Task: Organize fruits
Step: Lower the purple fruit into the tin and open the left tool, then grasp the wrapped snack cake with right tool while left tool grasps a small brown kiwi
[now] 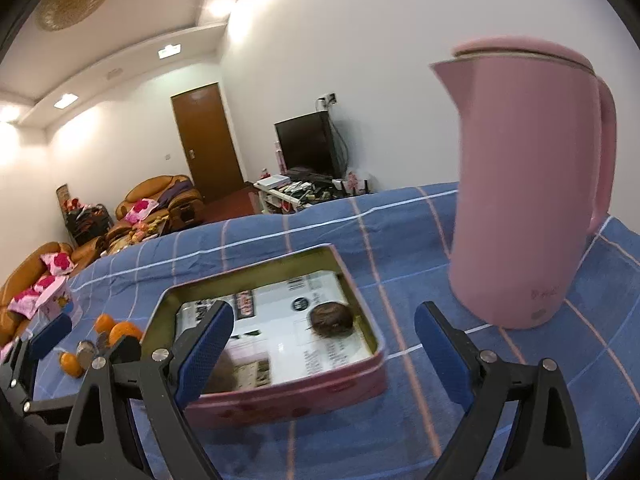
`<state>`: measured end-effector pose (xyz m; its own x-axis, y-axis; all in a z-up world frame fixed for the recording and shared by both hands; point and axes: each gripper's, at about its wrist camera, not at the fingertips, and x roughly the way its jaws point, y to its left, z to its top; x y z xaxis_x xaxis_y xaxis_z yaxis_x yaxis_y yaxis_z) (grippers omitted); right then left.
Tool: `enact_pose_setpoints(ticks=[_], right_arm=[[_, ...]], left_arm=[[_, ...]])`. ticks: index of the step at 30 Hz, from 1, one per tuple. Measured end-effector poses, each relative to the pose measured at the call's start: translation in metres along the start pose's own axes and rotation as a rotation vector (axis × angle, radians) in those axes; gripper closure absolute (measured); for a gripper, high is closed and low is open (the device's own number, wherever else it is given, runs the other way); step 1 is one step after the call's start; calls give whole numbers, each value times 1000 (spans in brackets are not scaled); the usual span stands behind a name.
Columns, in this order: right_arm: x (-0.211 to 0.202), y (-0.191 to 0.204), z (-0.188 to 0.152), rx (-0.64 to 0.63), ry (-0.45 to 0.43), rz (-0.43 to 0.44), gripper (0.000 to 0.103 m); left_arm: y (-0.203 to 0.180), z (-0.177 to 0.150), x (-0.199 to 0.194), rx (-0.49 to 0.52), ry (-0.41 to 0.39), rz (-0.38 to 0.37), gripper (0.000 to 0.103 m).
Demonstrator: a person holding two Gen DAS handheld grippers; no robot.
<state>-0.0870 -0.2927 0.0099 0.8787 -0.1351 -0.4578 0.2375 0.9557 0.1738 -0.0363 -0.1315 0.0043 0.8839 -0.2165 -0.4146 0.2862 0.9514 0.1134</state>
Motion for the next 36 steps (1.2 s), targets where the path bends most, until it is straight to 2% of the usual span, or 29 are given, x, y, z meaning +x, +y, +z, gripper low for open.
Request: enact_pose_setpoints(ticks=[6, 14, 18, 26, 30, 36], right_arm=[[-3, 33, -6, -43, -8, 59, 10], [6, 70, -12, -57, 60, 49, 10], [5, 87, -14, -82, 53, 45, 10], [10, 113, -18, -114, 71, 110, 10], [8, 128, -24, -175, 85, 176, 10], [12, 159, -40, -278, 178, 344, 10]], left_arm=[[22, -5, -3, -13, 12, 9, 0], [56, -12, -2, -34, 53, 31, 0], [72, -15, -4, -43, 56, 35, 0], [109, -19, 4, -31, 93, 78, 0], [149, -21, 12, -72, 130, 145, 0], [213, -27, 18, -186, 180, 189, 0]])
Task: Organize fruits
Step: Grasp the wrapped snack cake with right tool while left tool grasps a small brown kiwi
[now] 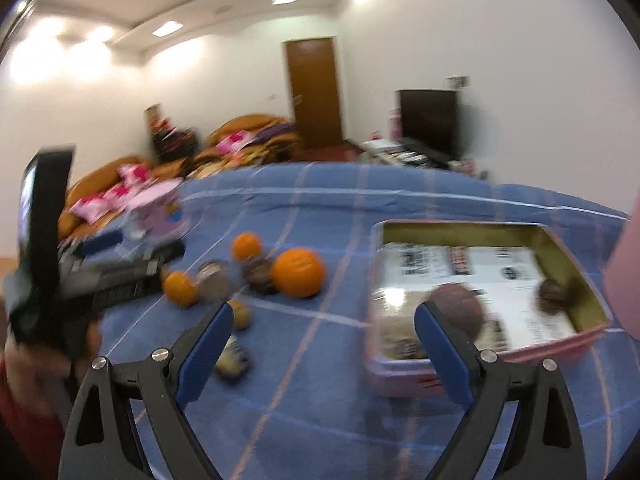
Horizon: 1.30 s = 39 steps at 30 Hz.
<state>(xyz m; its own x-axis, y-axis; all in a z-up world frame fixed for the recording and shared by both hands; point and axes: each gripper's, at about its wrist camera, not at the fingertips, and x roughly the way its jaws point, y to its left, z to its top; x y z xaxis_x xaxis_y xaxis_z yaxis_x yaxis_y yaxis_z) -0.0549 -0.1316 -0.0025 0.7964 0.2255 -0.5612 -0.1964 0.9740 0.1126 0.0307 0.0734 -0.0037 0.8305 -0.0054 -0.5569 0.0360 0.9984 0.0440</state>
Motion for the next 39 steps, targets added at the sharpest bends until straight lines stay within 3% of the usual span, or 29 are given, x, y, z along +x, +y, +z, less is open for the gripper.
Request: enact_pose_setpoints(ticks=[5, 9, 13, 15, 17, 21, 27, 31, 36, 38, 39], right_arm=[[26, 22, -1, -30, 116, 134, 11], [47, 35, -2, -50, 192, 144, 35], [64, 40, -4, -35, 259, 176, 36], [68, 40, -5, -39, 285, 172, 37], [70, 41, -7, -47, 299, 171, 43], [68, 44, -9, -75, 300, 158, 60], [65, 34, -10, -38, 297, 175, 59], [61, 36, -11, -40, 297, 175, 59], [60, 35, -11, -36, 297, 178, 59], [60, 35, -11, -38, 297, 177, 59], [60, 35, -11, -37, 297, 178, 59]], left_arm=[[34, 3, 11, -76, 30, 14, 0], [49, 3, 17, -127, 52, -16, 0], [44, 1, 19, -91, 79, -99, 0], [34, 0, 16, -26, 71, -83, 0], [34, 0, 15, 9, 60, -58, 0], [47, -2, 26, -43, 118, -34, 1], [44, -8, 39, -84, 178, -81, 15], [28, -15, 51, -59, 243, -123, 33], [39, -17, 63, -154, 297, -156, 34], [33, -18, 63, -124, 301, -127, 38], [30, -18, 62, -110, 302, -110, 50]])
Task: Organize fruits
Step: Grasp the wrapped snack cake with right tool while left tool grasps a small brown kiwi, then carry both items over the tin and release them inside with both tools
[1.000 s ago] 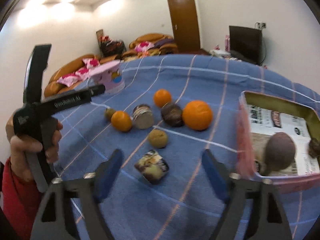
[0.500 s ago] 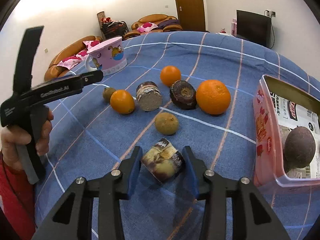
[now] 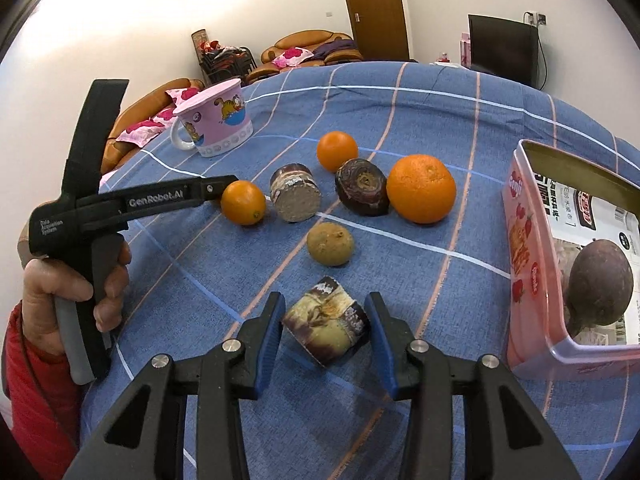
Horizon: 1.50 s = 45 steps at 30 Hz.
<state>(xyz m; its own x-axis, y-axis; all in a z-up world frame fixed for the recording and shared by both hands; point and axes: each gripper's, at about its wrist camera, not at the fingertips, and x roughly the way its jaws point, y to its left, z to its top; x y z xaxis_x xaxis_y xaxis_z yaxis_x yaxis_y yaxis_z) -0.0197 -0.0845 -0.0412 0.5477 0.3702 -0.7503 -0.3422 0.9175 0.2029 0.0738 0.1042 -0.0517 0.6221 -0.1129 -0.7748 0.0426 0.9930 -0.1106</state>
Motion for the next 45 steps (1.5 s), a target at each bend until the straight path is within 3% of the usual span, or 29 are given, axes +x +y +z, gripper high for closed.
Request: enact_pose_setpoints(ticks=[1, 2, 7, 13, 18, 23, 30, 36, 45], right_arm=[[-1, 0, 0, 0, -1, 0, 59], [0, 0, 0, 0, -1, 1, 59], [-5, 0, 0, 0, -23, -1, 60], [-24, 6, 1, -38, -129, -32, 60], [-53, 3, 5, -43, -277, -74, 60], [-69, -11, 9, -11, -356, -122, 59], [-78, -31, 12, 41, -386, -163, 59], [-86, -49, 13, 89, -400, -147, 59], [-95, -69, 10, 109, -418, -196, 59]], left_arm=[[-1, 0, -1, 5, -2, -11, 73], [-2, -1, -1, 4, 1, -33, 75], [9, -1, -6, -30, -20, -37, 75], [15, 1, -41, -76, -247, 40, 75], [1, -1, -55, -65, -364, 44, 75], [-24, -7, -59, -3, -399, 44, 75], [-58, -13, -64, 62, -428, 62, 75], [-86, -20, -66, 89, -429, 30, 75], [-138, -29, -67, 159, -429, -1, 75]])
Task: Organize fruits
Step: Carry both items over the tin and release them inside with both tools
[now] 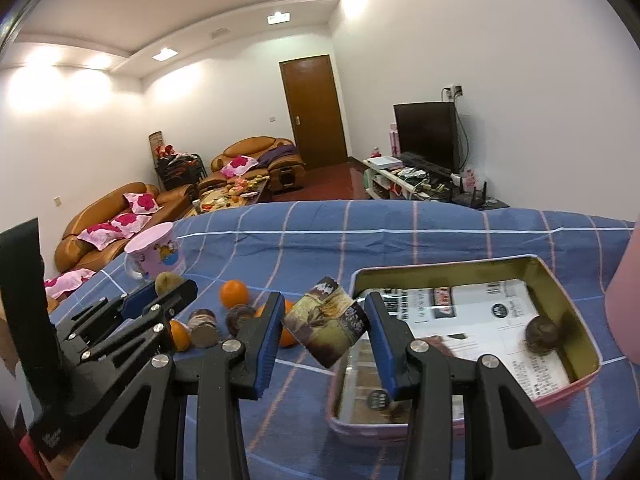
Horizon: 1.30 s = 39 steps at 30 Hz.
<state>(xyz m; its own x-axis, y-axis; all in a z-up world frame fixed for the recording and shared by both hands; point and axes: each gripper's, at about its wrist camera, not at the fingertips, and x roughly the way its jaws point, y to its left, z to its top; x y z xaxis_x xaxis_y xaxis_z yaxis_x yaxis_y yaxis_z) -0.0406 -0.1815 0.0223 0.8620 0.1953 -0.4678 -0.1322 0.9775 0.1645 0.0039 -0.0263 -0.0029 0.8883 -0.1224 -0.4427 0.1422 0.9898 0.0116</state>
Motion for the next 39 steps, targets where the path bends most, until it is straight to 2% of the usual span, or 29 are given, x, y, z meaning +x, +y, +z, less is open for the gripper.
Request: enact_pose_setpoints(ticks=[26, 39], right_arm=[[-20, -99, 9, 37, -28, -185, 59], [-10, -126, 10, 74, 3, -253, 59]], left_arm=[[-116, 8, 11, 107, 3, -107, 75], [-163, 12, 28, 155, 85, -148, 75]])
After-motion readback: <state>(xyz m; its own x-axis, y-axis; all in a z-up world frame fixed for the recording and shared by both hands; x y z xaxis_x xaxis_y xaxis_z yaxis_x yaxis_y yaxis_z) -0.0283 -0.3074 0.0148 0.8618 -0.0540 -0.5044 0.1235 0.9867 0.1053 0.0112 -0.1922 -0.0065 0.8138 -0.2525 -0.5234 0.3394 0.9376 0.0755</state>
